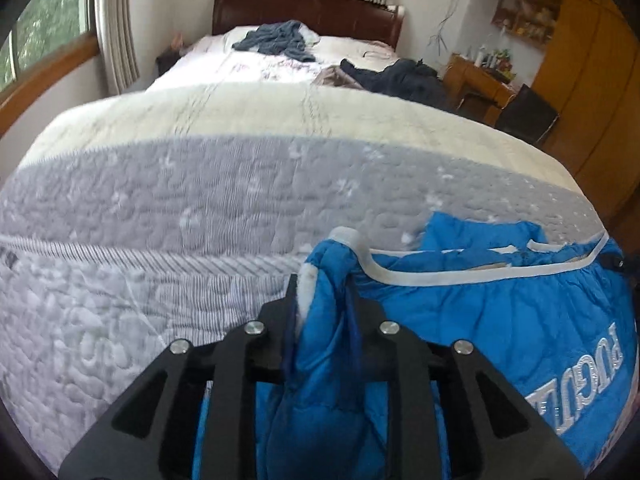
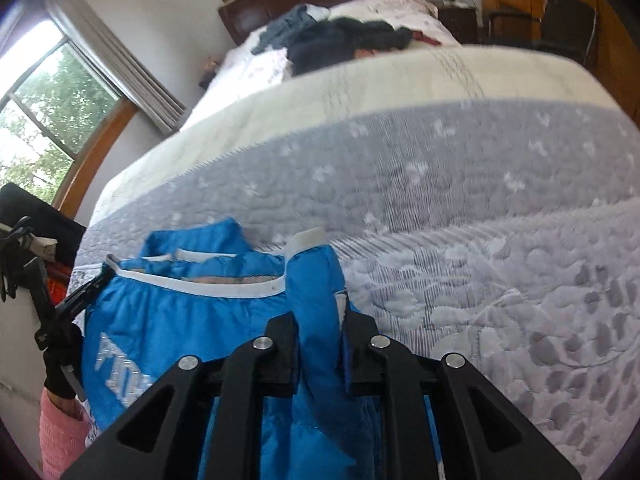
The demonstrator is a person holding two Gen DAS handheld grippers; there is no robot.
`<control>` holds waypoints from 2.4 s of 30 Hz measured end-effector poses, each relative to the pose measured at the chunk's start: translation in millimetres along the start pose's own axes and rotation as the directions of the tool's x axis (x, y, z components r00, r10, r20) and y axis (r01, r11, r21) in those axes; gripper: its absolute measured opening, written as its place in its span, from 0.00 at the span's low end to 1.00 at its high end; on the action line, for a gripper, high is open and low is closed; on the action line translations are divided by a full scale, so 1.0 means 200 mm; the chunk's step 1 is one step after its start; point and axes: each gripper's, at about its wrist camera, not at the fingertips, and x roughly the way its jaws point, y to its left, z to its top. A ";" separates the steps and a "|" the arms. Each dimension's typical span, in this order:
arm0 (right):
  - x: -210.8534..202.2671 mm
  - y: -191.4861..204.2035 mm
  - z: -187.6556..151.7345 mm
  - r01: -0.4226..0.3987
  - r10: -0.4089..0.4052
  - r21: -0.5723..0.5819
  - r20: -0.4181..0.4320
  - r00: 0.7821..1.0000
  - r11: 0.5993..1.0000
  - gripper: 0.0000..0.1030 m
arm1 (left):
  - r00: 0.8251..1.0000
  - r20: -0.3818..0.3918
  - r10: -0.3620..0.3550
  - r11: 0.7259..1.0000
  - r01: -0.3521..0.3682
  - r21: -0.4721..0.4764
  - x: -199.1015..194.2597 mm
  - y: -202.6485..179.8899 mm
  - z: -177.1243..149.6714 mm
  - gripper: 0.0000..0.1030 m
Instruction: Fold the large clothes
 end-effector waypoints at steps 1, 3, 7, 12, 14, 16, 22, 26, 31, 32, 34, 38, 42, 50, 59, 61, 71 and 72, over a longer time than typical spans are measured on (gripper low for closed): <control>0.03 -0.01 -0.01 0.000 0.000 0.008 -0.005 1.000 1.000 0.17 | 1.000 -0.006 0.003 1.000 -0.003 -0.002 0.01 0.01 0.00 0.25; 0.07 -0.04 -0.03 -0.006 0.006 0.028 -0.013 1.000 1.000 0.20 | 1.000 -0.014 0.012 1.000 -0.012 -0.004 0.02 0.01 0.00 0.28; 0.03 -0.06 -0.05 -0.014 0.014 0.045 -0.001 1.000 0.999 0.29 | 0.999 -0.020 0.029 0.999 -0.030 -0.017 -0.02 0.00 0.00 0.37; -0.21 -0.08 -0.15 0.000 0.000 0.007 0.050 0.999 1.000 0.41 | 0.999 0.025 -0.020 0.998 0.022 -0.058 -0.26 0.08 -0.05 0.38; -0.29 -0.10 -0.23 -0.021 0.021 -0.001 0.051 0.998 1.000 0.42 | 0.998 0.058 -0.031 0.999 0.034 -0.039 -0.38 0.08 -0.11 0.41; -0.37 -0.12 -0.35 -0.047 0.047 0.000 0.055 0.997 0.999 0.46 | 0.996 0.087 -0.036 0.999 0.038 -0.013 -0.50 0.08 -0.21 0.42; -0.50 -0.16 -0.66 -0.111 0.110 0.012 0.035 0.993 0.994 0.48 | 0.991 0.115 -0.066 0.998 0.065 0.014 -0.77 0.03 -0.55 0.46; -0.50 -0.16 -0.81 -0.123 0.122 0.011 0.008 0.992 0.992 0.47 | 0.992 0.105 -0.065 0.998 0.064 0.011 -0.80 0.02 -0.70 0.47; -0.48 -0.14 -0.87 -0.117 0.117 -0.001 0.000 0.993 0.993 0.30 | 0.997 0.064 -0.033 0.999 0.033 -0.001 -0.70 0.04 -0.77 0.46; -0.47 -0.14 -0.88 -0.105 0.105 0.000 -0.007 0.994 0.994 0.28 | 0.998 0.060 -0.014 1.000 0.014 0.002 -0.67 0.05 -0.79 0.47; -0.42 -0.15 -0.90 -0.096 0.096 0.013 -0.039 0.995 0.995 0.25 | 0.998 0.054 -0.014 1.000 0.014 -0.001 -0.64 0.07 -0.80 0.48; -0.36 -0.19 -0.92 -0.114 0.116 0.034 -0.059 0.992 0.993 0.25 | 0.998 0.053 -0.022 1.000 0.023 0.000 -0.60 0.10 -0.82 0.50; -0.35 -0.18 -0.91 -0.108 0.110 0.028 -0.059 0.992 0.994 0.25 | 0.998 0.054 -0.020 1.000 0.020 -0.001 -0.59 0.10 -0.82 0.50; -0.49 -0.19 -0.89 -0.149 0.149 0.014 0.013 0.989 0.989 0.57 | 0.995 0.068 -0.068 0.997 0.070 -0.030 -0.74 0.15 -0.79 0.69; -0.50 -0.28 -0.77 -0.289 0.286 0.066 0.051 0.957 0.955 0.74 | 0.978 0.009 -0.206 0.969 0.205 -0.138 -0.64 0.34 -0.66 0.76; -0.47 -0.31 -0.75 -0.301 0.298 0.081 0.047 0.953 0.950 0.77 | 0.966 -0.011 -0.260 0.954 0.255 -0.157 -0.59 0.36 -0.64 0.76; -0.23 -0.39 -0.68 -0.388 0.393 0.161 -0.002 0.919 0.908 0.77 | 0.926 -0.050 -0.374 0.914 0.359 -0.188 -0.37 0.37 -0.58 0.76; -0.21 -0.39 -0.68 -0.398 0.403 0.164 -0.003 0.915 0.903 0.77 | 0.920 -0.055 -0.389 0.909 0.373 -0.187 -0.35 0.35 -0.58 0.76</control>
